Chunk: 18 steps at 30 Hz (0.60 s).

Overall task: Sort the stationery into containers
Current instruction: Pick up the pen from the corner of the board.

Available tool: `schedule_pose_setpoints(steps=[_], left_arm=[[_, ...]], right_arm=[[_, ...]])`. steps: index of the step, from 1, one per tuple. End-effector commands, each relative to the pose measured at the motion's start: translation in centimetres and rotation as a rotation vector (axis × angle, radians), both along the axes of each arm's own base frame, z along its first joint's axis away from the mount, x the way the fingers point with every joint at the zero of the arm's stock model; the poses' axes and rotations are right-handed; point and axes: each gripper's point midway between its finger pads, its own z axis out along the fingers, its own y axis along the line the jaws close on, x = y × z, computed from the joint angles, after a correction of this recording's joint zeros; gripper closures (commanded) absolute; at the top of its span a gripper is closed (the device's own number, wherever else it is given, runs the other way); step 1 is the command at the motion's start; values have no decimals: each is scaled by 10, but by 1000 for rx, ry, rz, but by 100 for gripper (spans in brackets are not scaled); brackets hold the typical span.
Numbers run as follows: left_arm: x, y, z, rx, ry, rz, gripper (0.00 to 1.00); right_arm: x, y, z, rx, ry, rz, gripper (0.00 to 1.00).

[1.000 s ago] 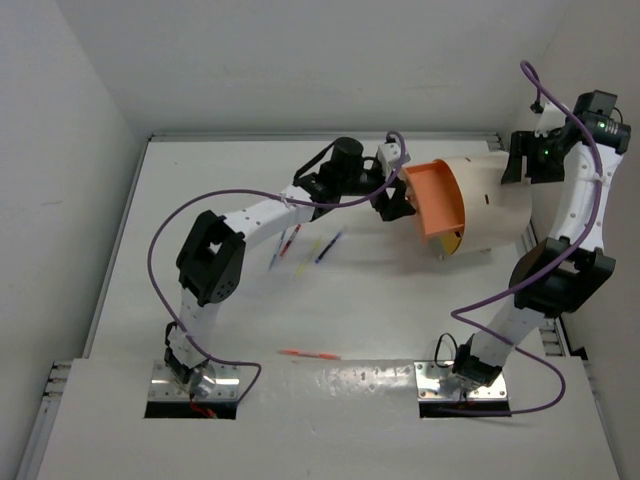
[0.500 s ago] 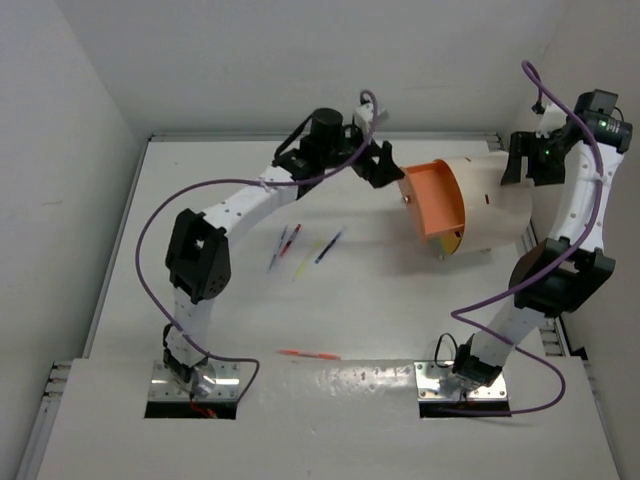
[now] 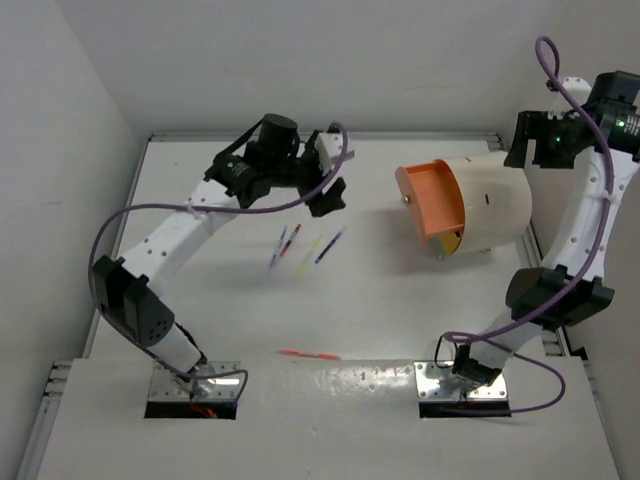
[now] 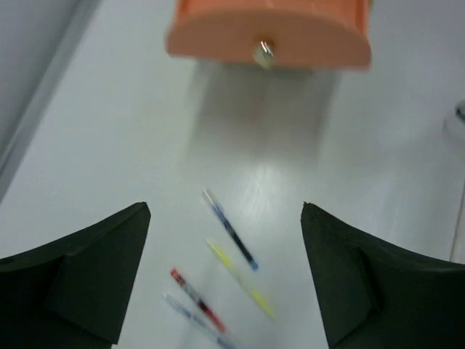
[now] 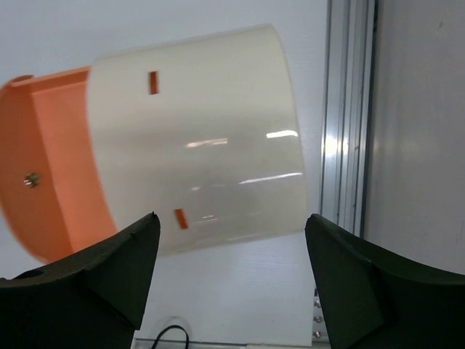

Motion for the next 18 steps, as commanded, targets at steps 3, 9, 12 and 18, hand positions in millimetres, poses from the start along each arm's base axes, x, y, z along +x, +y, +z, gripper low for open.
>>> schedule_pose_setpoints(steps=[3, 9, 12, 18], left_arm=[[-102, 37, -84, 320, 46, -326, 25], [-182, 57, -158, 509, 105, -464, 45], [-221, 54, -183, 577, 128, -534, 45], [-264, 57, -226, 654, 200, -518, 38]], right_arm=[[-44, 56, 35, 43, -79, 84, 20], [-82, 74, 24, 57, -78, 84, 20], [-96, 78, 22, 54, -72, 81, 20], [-111, 82, 18, 46, -61, 79, 20]])
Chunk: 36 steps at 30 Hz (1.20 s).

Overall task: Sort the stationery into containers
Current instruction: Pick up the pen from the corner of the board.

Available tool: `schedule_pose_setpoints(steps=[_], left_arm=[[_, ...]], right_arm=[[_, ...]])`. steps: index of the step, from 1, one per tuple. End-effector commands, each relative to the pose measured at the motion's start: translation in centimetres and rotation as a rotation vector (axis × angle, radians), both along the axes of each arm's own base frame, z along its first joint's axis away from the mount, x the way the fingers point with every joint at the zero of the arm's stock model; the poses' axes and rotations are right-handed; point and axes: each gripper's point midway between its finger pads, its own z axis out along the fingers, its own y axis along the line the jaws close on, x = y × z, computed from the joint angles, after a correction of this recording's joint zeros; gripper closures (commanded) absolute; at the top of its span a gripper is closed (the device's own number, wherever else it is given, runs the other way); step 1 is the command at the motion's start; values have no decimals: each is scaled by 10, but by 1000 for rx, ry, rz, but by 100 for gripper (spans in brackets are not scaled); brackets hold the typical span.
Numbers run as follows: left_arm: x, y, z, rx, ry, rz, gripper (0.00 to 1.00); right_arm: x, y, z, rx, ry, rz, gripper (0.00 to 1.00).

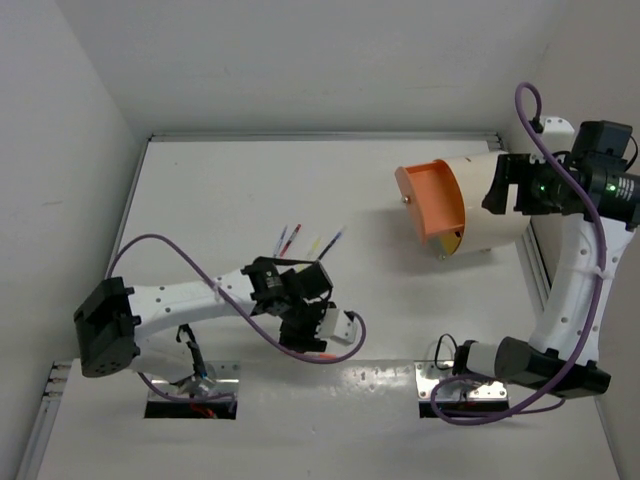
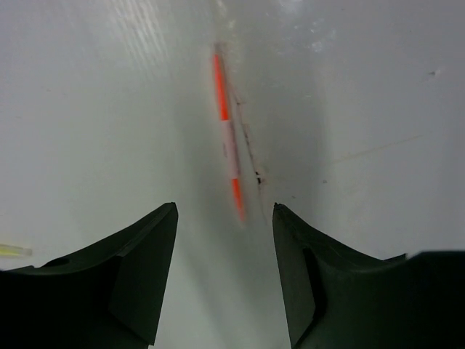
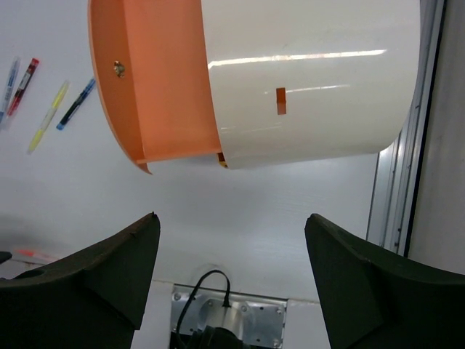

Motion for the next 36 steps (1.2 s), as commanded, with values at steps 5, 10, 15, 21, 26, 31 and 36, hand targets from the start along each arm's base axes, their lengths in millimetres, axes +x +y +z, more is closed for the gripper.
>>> schedule_pose_setpoints(steps=[5, 10, 15, 21, 26, 31, 36], left_arm=[[8, 2, -38, 75, -138, 149, 48], [0, -17, -51, 72, -126, 144, 48], [-18, -32, -59, 54, -74, 82, 48], [-35, -40, -70, 55, -59, 49, 48], [-28, -41, -83, 98, -90, 74, 60], [-20, -44, -87, 100, -102, 87, 64], [-5, -41, -91, 107, -118, 119, 69]], right_arm=[[-6, 2, 2, -2, -17, -9, 20], [-4, -1, 3, -14, -11, -7, 20], [-4, -5, -3, -36, -1, -7, 20], [-3, -8, -7, -49, 12, -9, 20], [-3, -8, -5, -50, 12, -10, 20], [-3, -9, -5, -56, 14, -8, 20], [-3, -10, -5, -58, 12, -7, 20]])
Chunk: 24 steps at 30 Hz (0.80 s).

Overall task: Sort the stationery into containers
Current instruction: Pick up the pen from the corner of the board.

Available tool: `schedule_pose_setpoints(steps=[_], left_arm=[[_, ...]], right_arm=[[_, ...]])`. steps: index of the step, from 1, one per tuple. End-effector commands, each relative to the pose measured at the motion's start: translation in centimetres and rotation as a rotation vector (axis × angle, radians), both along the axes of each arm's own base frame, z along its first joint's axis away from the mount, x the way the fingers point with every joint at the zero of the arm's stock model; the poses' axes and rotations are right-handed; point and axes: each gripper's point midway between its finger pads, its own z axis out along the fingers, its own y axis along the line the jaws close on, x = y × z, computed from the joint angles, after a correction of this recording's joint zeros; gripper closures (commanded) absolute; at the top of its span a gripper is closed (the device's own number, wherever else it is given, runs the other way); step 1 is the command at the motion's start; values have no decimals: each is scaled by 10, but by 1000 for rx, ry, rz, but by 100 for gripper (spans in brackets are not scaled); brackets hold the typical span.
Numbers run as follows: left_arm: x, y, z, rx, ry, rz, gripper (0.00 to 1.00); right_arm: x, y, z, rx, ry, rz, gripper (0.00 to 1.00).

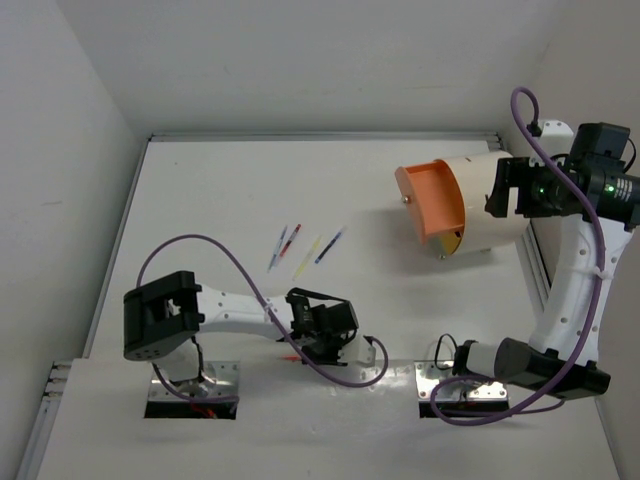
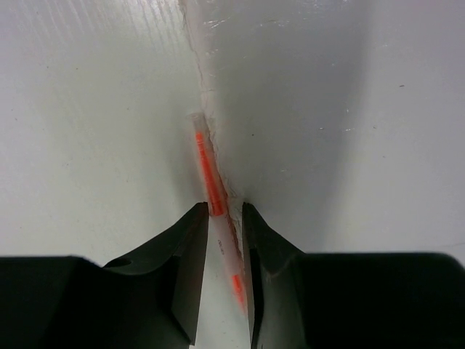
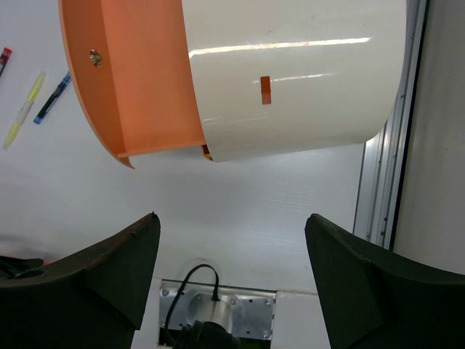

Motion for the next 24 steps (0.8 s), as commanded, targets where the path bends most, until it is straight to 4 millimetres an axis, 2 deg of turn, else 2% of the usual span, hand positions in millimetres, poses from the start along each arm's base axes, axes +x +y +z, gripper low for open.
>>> schedule_pose_setpoints(steps=[1, 10, 16, 22, 24], left_arm=[[30, -6, -6, -12, -89, 41, 69], [59, 2, -15, 15, -135, 77, 71], [70, 4, -14, 19, -133, 89, 71], [63, 1, -15, 44, -71, 105, 91], [63, -6, -3, 19, -50, 119, 98]], right_arm=[[3, -2, 3, -16, -15, 7, 20], [2, -2, 3, -18, -16, 9, 20], [3, -2, 3, -17, -16, 10, 21], [4, -3, 2, -19, -17, 10, 21], [4, -3, 1, -19, -16, 12, 21]])
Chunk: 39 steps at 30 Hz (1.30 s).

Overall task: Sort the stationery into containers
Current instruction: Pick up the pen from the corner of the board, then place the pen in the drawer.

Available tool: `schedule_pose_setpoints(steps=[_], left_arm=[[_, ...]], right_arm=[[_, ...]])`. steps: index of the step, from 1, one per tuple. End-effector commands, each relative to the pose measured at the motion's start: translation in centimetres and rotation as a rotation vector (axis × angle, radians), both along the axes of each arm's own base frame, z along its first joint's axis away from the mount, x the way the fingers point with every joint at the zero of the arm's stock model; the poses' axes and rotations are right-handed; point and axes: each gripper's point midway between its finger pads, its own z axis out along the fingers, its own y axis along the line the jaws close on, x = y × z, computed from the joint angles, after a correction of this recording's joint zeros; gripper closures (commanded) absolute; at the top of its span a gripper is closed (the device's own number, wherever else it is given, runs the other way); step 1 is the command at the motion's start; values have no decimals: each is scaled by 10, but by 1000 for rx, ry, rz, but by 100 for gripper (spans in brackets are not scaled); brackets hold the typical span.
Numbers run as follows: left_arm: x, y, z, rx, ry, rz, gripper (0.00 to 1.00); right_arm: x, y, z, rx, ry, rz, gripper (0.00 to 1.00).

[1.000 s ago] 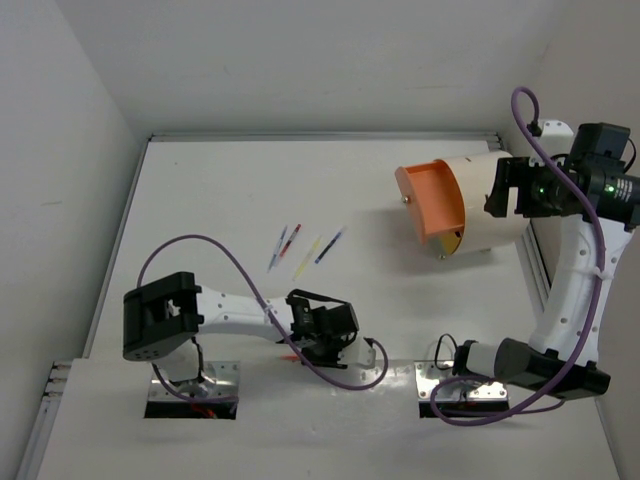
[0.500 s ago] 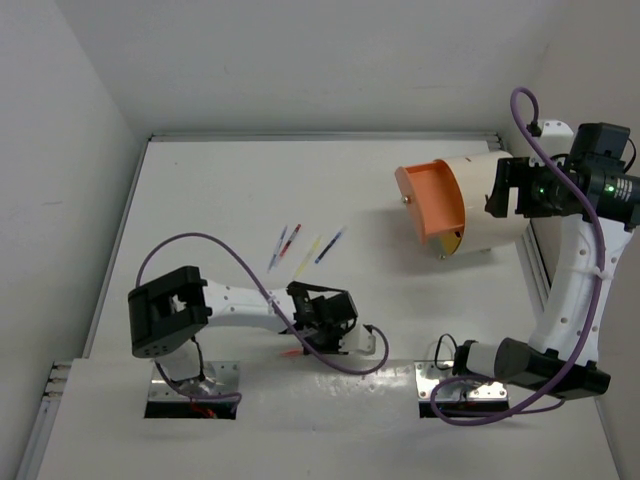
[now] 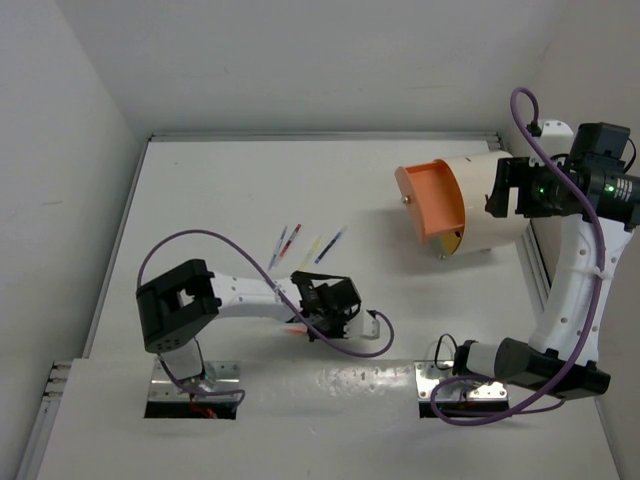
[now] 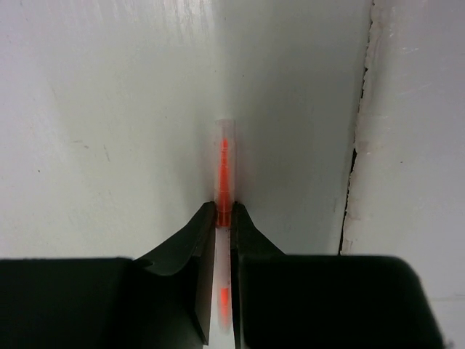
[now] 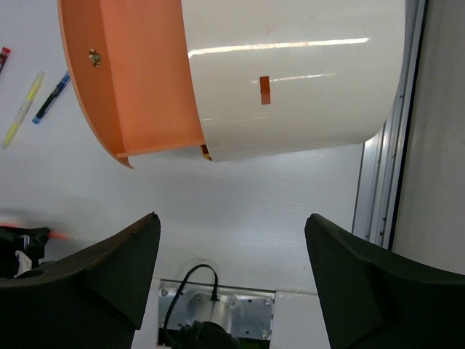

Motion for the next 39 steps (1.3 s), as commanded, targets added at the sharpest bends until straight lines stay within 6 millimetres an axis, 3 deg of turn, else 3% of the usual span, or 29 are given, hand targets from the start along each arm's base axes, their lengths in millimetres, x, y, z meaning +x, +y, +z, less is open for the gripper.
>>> schedule_pose_setpoints(steps=[1, 3, 4, 6, 7, 8, 9, 11, 12, 14, 15, 18, 22, 23, 24, 26, 28, 30, 34, 39], left_arm=[[3, -2, 10, -3, 44, 44, 100], [9, -14, 47, -118, 21, 59, 100], [18, -24, 84, -223, -25, 67, 100], [31, -32, 131, -333, -87, 82, 100], [43, -42, 180, -430, -142, 91, 100], [51, -46, 206, -476, -167, 116, 100], [75, -50, 258, -582, -217, 206, 100], [101, -52, 313, -702, -262, 305, 100], [123, -54, 361, -809, -284, 386, 100], [139, -59, 404, -915, -286, 455, 100], [154, -64, 437, -1016, -274, 545, 100], [168, -82, 481, -1202, -227, 572, 100], [187, -106, 505, -1413, -92, 635, 100], [194, -106, 518, -1465, -57, 636, 100], [202, -125, 508, -1482, 59, 658, 100], [215, -143, 503, -1524, 189, 669, 100], [221, -154, 504, -1574, 224, 647, 100], [231, -173, 486, -1565, 236, 651, 100], [243, -198, 456, -1560, 302, 651, 100], [250, -213, 430, -1543, 354, 671, 100]], right_arm=[[3, -2, 1, -15, -16, 12, 21], [3, -2, 0, -16, -17, 13, 21], [2, 0, 0, -14, -19, 14, 21], [2, 1, -2, -3, -20, 11, 21], [1, 2, -5, 1, -16, 10, 21], [1, 3, -5, 8, -17, 9, 21], [2, 3, -6, 15, -17, 7, 21], [3, 4, -7, 25, -14, 4, 21], [4, 5, -7, 33, -13, 4, 21], [5, 5, -7, 41, -13, 3, 21], [6, 6, -7, 47, -13, 3, 21], [10, 6, -7, 58, -10, -3, 21], [11, 4, -6, 56, -8, -10, 21], [12, 3, -5, 52, -10, -8, 21], [12, 2, -5, 45, -9, -14, 21], [12, 1, -5, 39, -8, -15, 21], [12, 2, -7, 44, -6, -14, 21], [12, 4, -10, 59, -4, -16, 21], [11, 4, -17, 62, 10, -14, 21], [12, 4, -21, 62, 16, -8, 21]])
